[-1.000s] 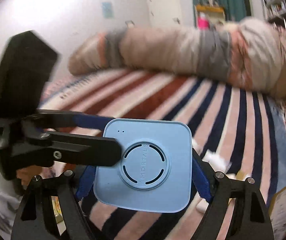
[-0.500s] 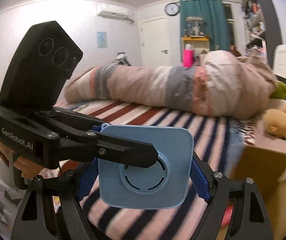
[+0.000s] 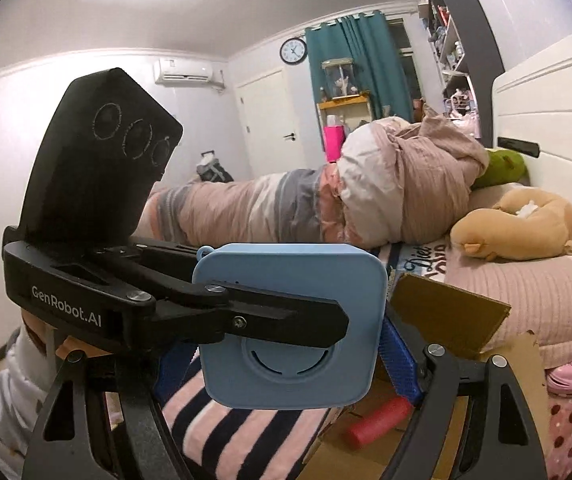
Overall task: Organize rigid objects
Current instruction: 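Lower the blue case into the box and open the right tool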
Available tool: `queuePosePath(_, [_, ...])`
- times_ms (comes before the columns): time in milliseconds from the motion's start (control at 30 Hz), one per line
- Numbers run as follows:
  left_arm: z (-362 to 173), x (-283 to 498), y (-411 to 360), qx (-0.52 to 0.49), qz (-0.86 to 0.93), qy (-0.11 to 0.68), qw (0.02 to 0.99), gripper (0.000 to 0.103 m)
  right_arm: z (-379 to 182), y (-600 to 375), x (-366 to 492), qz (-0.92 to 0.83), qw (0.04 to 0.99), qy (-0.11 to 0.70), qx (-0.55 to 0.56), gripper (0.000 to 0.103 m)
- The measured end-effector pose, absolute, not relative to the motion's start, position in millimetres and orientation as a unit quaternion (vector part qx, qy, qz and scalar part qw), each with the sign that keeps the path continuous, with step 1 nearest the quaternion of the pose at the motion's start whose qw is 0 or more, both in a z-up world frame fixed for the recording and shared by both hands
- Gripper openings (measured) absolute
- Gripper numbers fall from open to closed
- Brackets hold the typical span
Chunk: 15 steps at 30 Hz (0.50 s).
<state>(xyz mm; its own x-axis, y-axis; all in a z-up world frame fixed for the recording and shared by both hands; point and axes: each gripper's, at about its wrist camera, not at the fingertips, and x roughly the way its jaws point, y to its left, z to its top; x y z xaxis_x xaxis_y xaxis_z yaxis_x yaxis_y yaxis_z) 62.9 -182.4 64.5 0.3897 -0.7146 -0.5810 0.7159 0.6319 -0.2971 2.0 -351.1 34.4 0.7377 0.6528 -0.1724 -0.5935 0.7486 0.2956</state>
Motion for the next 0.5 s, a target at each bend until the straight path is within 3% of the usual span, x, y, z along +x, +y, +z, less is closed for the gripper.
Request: queuePosePath(500, [53,68,-183,0.021,-0.408,0.366,0.836,0.026,30,-340,16,0.360,0.914,0.154,0.107,0.079])
